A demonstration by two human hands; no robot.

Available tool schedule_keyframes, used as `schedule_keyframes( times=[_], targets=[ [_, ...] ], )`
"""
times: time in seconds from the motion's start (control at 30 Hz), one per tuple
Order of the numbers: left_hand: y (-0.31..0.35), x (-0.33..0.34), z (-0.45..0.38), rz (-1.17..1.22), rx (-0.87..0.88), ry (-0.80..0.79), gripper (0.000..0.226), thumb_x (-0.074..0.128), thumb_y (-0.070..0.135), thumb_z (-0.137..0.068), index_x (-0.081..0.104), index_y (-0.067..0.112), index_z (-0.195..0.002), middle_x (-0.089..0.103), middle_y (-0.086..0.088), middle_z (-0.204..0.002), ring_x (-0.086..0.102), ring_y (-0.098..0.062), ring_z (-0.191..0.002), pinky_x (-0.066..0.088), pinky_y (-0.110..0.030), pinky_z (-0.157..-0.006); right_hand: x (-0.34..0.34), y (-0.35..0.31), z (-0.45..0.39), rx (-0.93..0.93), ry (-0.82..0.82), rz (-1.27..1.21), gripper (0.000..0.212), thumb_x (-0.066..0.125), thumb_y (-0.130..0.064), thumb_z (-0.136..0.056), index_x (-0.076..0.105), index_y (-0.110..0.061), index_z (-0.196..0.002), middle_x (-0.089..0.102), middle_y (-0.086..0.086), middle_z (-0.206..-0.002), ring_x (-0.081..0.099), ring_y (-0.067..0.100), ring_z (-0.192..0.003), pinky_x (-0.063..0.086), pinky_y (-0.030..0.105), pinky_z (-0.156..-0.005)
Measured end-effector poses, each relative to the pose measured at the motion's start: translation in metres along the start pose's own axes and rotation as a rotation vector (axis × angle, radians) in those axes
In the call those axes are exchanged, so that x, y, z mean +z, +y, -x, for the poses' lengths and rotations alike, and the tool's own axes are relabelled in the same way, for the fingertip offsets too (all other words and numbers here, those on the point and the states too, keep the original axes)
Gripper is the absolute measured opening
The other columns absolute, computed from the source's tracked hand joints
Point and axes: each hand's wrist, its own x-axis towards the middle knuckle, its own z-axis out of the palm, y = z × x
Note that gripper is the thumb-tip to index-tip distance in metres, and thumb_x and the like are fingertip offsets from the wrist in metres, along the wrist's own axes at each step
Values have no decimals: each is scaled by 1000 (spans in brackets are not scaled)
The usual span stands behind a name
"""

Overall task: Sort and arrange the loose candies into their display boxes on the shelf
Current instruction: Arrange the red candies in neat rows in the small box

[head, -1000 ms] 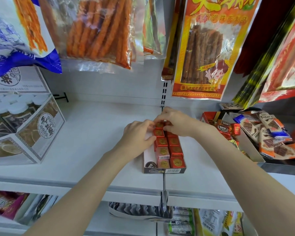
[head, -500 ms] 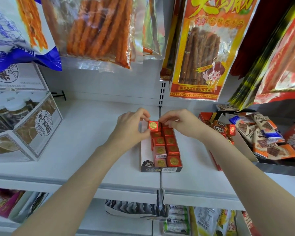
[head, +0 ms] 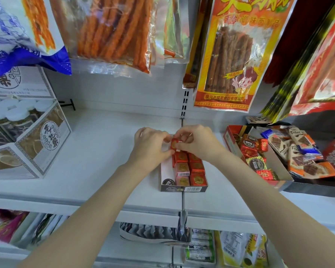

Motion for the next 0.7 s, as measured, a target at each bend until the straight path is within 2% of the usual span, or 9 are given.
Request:
schedule_keyframes(
  times=[0.17, 0.33, 0.43, 0.53, 0.6, 0.7],
  targets=[
    [0, 3, -1, -26, -11, -50, 26, 61, 36, -83, 63, 30, -108, 65, 9, -105, 40, -16, -118, 15, -33, -105, 1, 6, 1, -11, 56, 63, 21, 73, -23, -75, 62, -11, -88, 58, 1, -72, 51, 13, -67, 42, 22, -61],
    [1, 3, 1, 16, -23, 1, 27, 58, 30, -87, 59, 28, -113, 67, 12, -98, 40, -13, -115, 12, -31, -104, 4, 18, 5, -38, 41, 214, 19, 68, -29, -80, 60, -13, -75, 57, 0, -78, 47, 14, -78, 35, 23, -66],
    [1, 1, 1, 11, -40, 17, 28, 57, 27, -87, 57, 28, -115, 66, 14, -103, 40, -11, -118, 9, -33, -109, -1, 21, 3, -49, 92, 181, 15, 62, -26, -85, 66, -11, -89, 60, 2, -90, 49, 13, -85, 33, 19, -65],
    [1, -3, 6, -35, -70, -51, 28, 55, 27, -88, 60, 26, -115, 59, 11, -122, 29, -10, -131, -2, -36, -113, -7, 28, 2, -27, 16, 178, 26, 52, -20, -91, 60, -14, -115, 56, 5, -118, 49, 18, -109, 41, 26, -86],
    [3, -2, 10, -82, -54, -125, 24, 53, 28, -89, 64, 25, -109, 52, 10, -133, 18, -12, -138, -8, -39, -113, -7, 30, 4, -9, -22, 184, 31, 49, -13, -92, 54, -14, -123, 51, 6, -126, 47, 21, -116, 41, 29, -95],
    [11, 3, 12, -151, 14, -188, 26, 47, 29, -92, 65, 24, -110, 50, 14, -135, 10, -14, -142, -12, -43, -113, -8, 31, 7, 35, 53, 100, 33, 47, -6, -92, 54, -12, -123, 49, 7, -128, 51, 19, -113, 38, 16, -86]
  ],
)
